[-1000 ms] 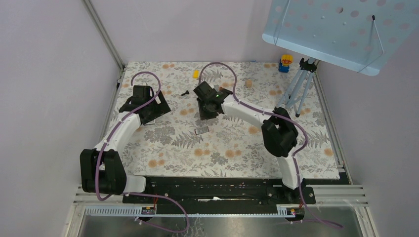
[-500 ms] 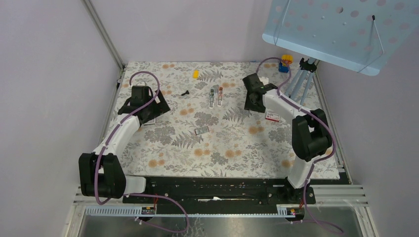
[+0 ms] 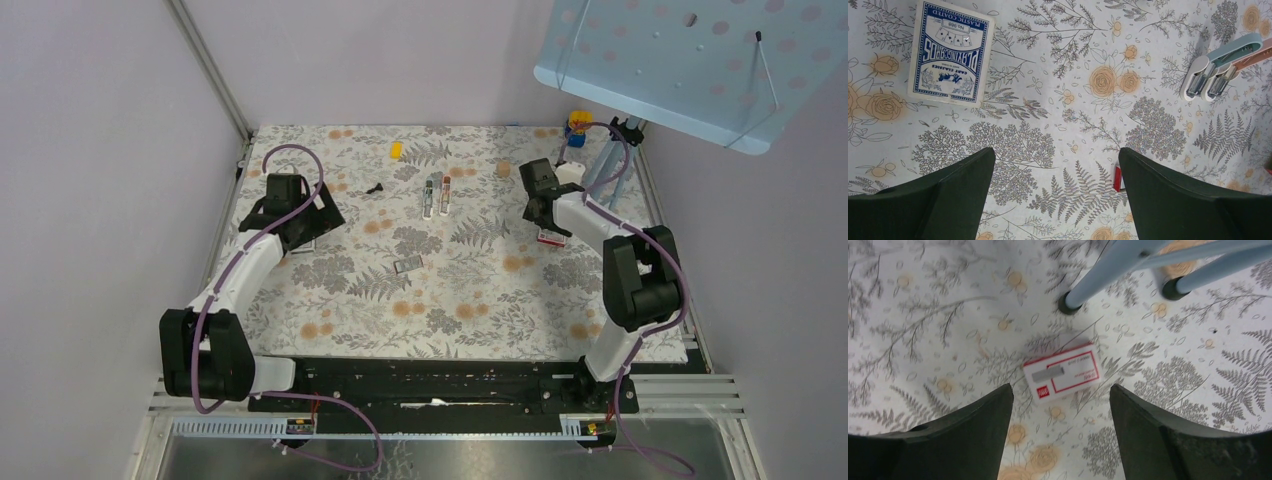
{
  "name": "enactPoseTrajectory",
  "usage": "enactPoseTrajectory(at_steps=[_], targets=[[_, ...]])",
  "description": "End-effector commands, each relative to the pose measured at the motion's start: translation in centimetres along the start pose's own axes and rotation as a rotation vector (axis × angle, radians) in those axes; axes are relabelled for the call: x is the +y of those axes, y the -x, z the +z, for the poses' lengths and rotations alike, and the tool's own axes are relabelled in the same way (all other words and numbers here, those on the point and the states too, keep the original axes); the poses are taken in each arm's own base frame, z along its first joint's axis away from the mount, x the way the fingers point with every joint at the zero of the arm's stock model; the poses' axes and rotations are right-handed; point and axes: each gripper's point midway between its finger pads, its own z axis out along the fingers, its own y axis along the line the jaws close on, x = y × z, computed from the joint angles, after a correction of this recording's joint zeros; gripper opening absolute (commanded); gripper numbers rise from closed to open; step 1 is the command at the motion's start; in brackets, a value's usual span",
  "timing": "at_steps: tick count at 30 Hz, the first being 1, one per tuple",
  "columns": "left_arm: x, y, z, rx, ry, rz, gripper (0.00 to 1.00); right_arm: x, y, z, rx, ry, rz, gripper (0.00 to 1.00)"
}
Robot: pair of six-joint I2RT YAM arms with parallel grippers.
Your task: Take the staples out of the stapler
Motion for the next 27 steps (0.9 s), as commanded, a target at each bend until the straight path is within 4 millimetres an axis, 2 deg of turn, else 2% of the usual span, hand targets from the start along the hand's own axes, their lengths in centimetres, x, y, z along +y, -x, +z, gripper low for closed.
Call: enactPoseTrajectory(at_steps=[1,7,13,27], targets=[[-0.6,0.6,0.4,-0.016,-0.031,-0.002,0.99,-1.4,4.0,1.0,-0.136,-0.051,0.107,0.78],[-0.6,0.5,0.6,-0.009,-0.034,-0.005,0.99,-1.3,3.8,2.9,-0.140,-0.064,0.073,0.80],[-0.6,0.5,0.5,-0.010,-0.033,-0.002,0.99,-1.0,2.9,4.0,-0.108,-0.073,0.054,0.79],[-0.6,0.3,0.6,-0.003,-0.034,-0.003,0.99,-2.8,-0.9,4.7,-0.030,-0.133,0.092,0.77]])
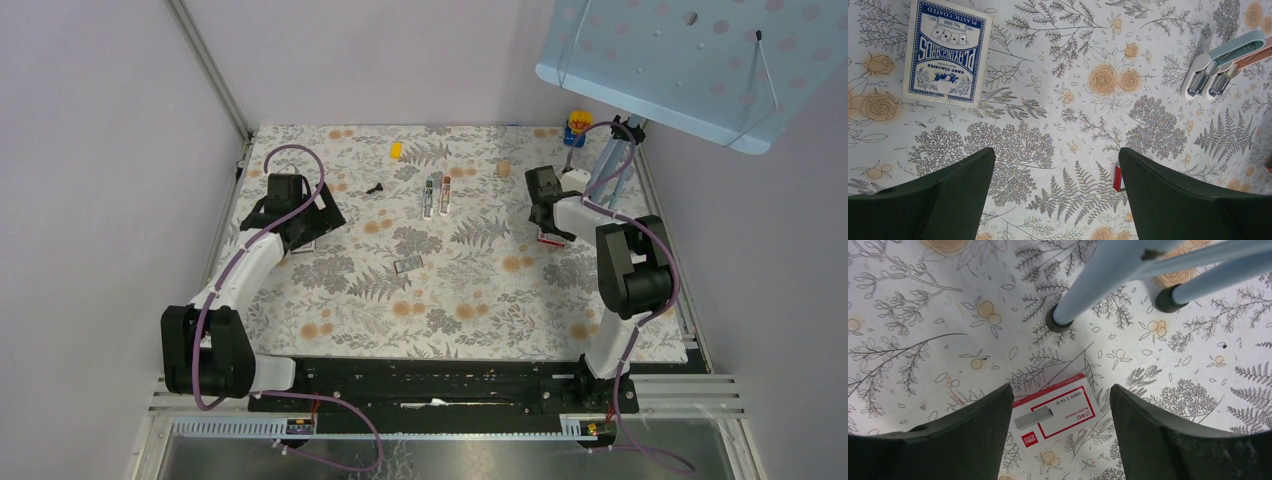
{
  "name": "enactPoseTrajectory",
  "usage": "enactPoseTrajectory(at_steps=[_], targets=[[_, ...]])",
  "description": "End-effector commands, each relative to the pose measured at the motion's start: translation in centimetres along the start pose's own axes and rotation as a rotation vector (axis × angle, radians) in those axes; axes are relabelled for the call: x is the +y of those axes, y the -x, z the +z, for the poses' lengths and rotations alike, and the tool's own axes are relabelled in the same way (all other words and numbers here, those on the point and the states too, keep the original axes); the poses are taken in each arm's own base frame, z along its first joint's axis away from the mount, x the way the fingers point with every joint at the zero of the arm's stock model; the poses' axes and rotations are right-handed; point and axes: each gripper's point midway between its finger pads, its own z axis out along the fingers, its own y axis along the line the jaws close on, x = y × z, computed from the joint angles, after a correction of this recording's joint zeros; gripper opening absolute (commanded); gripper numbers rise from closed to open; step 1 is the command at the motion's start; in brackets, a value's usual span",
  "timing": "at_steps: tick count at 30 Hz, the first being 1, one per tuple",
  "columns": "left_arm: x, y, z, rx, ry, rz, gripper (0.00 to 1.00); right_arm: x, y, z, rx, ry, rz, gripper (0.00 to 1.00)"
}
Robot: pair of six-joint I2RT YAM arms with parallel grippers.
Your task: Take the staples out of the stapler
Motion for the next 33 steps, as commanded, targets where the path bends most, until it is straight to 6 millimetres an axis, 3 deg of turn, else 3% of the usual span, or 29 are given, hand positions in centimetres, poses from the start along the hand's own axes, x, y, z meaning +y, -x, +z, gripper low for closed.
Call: enactPoseTrajectory(at_steps=[1,6,12,22,33], targets=[[-0.5,0.6,0.2,-0.019,-0.031,-0.003,0.99,-1.9,-1.2,0.2,0.028,-0.075,0.021,0.77],[-0.5,0.6,0.2,-0.018,-0.030,-0.003,0.99,-2.3,-2.2,-0.1,0.041,-0.058,0.035,0.77],[-0.6,0.5,0.2,-0.015,-0.032,-0.006,0.99,-1.3,-2.6,-0.5,0.056,0.022,0.044,0.77],[-0.6,0.7,0.2,-0.020,-0.032,-0.004,0.99,1.5,-2.7,-2.1,0.096,0.215,0.035,0.77],[-0.5,0.7,0.1,-0.022,-0.031,-0.006,0.99,4.9,-5.6,-4.1,0.235,0.414,-0.038,0.76]])
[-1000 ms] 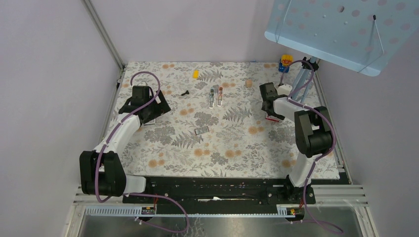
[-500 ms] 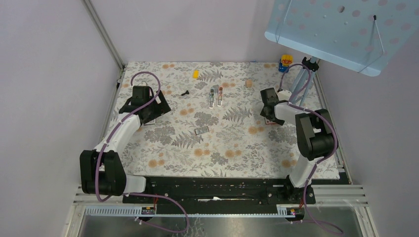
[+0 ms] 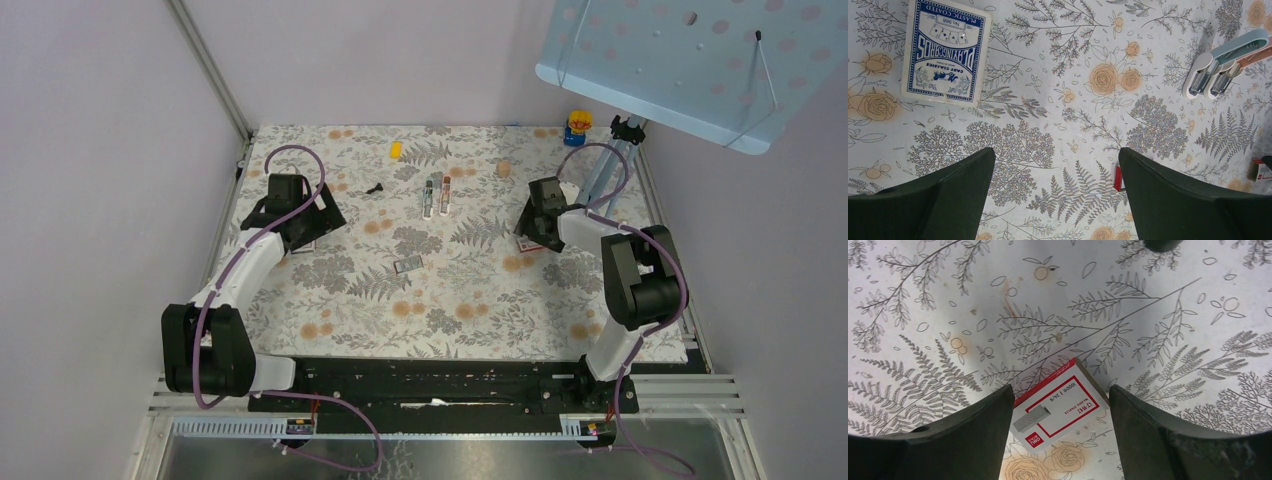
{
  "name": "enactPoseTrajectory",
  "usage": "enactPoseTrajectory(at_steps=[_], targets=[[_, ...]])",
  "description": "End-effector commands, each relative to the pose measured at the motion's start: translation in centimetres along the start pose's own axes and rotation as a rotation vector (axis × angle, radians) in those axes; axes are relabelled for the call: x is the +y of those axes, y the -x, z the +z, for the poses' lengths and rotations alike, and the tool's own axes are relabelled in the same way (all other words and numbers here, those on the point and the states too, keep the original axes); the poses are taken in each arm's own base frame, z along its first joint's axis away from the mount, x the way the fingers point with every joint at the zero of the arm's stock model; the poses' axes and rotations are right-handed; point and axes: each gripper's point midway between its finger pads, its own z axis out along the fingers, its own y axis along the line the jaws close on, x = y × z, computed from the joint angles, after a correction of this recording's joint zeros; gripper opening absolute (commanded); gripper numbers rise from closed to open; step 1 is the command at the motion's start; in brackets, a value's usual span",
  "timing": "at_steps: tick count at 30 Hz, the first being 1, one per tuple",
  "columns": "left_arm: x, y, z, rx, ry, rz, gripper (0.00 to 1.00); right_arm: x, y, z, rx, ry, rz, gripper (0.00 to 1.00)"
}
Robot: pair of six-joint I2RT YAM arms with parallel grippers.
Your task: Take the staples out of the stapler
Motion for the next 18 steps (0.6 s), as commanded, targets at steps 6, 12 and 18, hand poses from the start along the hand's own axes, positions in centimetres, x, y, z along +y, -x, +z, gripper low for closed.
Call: enactPoseTrajectory(at_steps=[6,12,18], targets=[[-0.6,0.8,0.0,-0.027,-0.031,-0.006,0.99,4.5,-2.3,-1.9,0.067,0.128,-0.129,0.76],[-0.5,0.9,-0.1,-0.032,-0.029,-0.004,0.99,6.6,-4.1,-3.5,0.081,0.097,-0.160,0.76],[-0.5,0.9,0.0,-0.032,-0.027,-0.004,0.99,8.6,-6.5,-4.8,0.117,0.091,-0.093,0.77]])
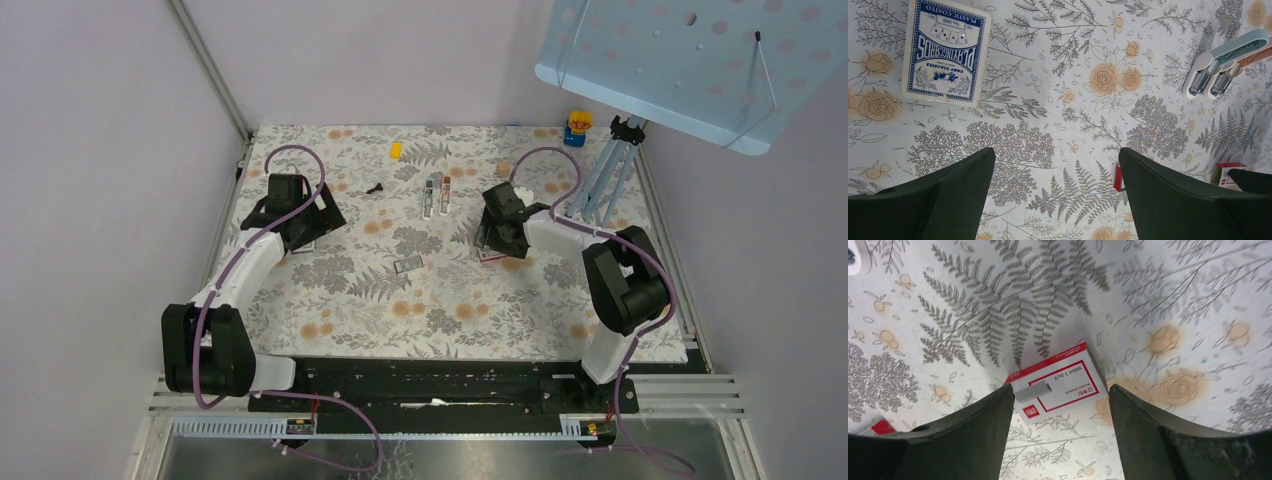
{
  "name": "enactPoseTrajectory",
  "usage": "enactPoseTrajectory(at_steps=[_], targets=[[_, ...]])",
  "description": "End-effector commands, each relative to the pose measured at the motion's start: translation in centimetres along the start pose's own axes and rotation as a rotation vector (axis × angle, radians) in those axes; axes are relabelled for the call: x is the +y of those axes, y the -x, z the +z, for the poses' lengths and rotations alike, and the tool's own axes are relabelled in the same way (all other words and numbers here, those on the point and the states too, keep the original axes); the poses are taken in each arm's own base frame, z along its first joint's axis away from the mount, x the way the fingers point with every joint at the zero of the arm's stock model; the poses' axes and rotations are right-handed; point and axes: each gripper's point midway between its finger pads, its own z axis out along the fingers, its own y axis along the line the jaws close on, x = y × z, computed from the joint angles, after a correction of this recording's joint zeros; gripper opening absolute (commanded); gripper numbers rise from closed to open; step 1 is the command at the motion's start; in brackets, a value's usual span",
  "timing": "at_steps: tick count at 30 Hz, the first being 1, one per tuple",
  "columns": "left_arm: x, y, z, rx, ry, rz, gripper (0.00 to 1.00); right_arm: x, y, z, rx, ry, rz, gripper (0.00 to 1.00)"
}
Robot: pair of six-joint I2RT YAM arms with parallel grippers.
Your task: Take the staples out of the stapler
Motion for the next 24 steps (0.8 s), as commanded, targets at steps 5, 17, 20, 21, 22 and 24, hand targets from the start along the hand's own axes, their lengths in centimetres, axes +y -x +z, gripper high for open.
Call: enactPoseTrajectory(at_steps=[5,17,20,21,22,24], targets=[[-0.5,0.8,0.0,-0.030,-0.027,-0.005,0.99,3.4,-2.9,-1.3,0.025,-0.031,0.074,0.76],[-0.3,1.0,-0.1,-0.038,-0.017,-0.002,0.99,6.1,1.7,-6.2,-0.180,0.059,-0.029,0.79],[-0.3,0.9,0.0,-0.036,-0.018,-0.004,0.99,5.6,3.1,-7.2,-0.228,0.029,-0.067,0.81],[-0.2,0.9,0.0,-0.034,-0.016,-0.004,0.99,5.3,3.4,-7.4,-0.241,0.022,-0.077,0.82],[-0.3,1.0,-0.1,-0.038,-0.016,-0.003,0.99,5.2,3.7,-7.4,-0.248,0.017,-0.086,0.82],[-0.2,1.0,-0.1,-0.037,-0.016,-0.004,0.99,5.0,3.9,-6.9,-0.234,0.033,-0.115,0.81]])
